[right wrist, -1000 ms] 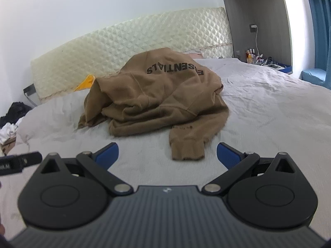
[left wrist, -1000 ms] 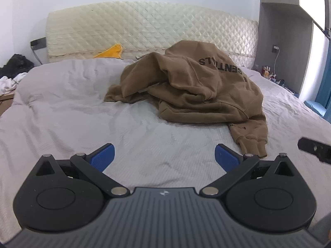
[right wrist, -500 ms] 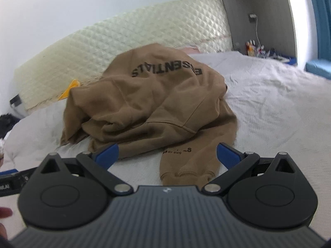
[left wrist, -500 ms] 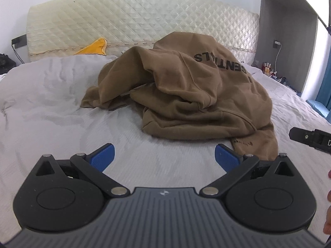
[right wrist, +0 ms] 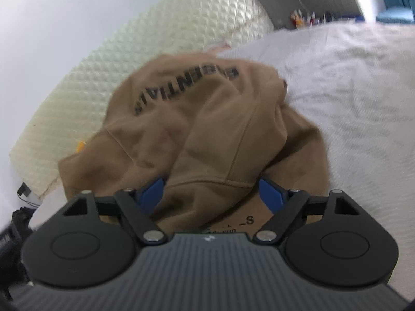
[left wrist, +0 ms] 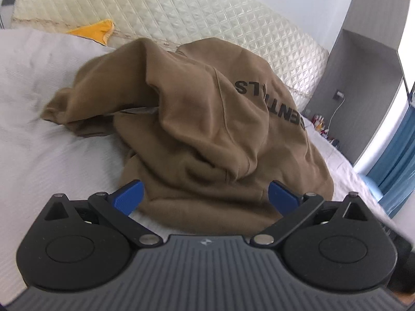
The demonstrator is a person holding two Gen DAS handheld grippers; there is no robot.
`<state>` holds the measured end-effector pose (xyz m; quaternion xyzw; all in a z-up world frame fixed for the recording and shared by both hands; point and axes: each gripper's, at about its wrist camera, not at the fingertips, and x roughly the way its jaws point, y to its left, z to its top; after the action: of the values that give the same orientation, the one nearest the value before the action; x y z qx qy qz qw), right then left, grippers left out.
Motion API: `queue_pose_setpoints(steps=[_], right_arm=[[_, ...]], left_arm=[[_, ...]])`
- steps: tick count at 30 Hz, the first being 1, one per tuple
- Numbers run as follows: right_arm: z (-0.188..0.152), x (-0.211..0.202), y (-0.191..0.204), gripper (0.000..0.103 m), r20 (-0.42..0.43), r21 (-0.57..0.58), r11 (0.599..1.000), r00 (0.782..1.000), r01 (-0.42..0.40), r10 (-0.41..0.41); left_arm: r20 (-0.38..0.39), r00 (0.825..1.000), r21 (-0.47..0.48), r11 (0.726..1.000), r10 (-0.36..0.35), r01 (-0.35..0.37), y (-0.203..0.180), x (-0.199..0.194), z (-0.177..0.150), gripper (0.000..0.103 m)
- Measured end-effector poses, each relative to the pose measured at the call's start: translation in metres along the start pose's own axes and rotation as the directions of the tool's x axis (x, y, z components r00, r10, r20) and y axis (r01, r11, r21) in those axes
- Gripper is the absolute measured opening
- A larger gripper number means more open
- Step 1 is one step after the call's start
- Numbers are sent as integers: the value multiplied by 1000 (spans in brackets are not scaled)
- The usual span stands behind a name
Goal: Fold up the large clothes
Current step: 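Reach both grippers into the brown hoodie and grasp its shoulders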
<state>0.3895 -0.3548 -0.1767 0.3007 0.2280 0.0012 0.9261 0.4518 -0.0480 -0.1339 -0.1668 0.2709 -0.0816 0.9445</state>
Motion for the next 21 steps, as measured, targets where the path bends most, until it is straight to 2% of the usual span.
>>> queue_pose_setpoints(steps=[4,10,13,16,19,21], right_arm=[[-8,40,-10,80,-30,36,998,998,52,-51],[-11,71,-26,81,-28,136,989,998,52,-49],[-8,80,-28,81,-4,123,991,999,47,-46],[-2,88,-33,82,14,172,984,999,48,-51],[4,102,-37,82,-18,197,980,1000,22,-19],[6,107,-42,78,-17,229,973,999,-30,35]], left_arm=[[7,1000,-36,999,-27,27,8,39,10,103],[3,996,-61,994,-85,85,19,99,30,103],[-26,994,-101,989,-107,104,26,131,37,97],[-62,987,-148,979,-149,139,32,160,40,91],[-54,984,-161,974,-170,159,32,179,47,91],[-51,983,-159,973,-174,164,30,188,53,90]])
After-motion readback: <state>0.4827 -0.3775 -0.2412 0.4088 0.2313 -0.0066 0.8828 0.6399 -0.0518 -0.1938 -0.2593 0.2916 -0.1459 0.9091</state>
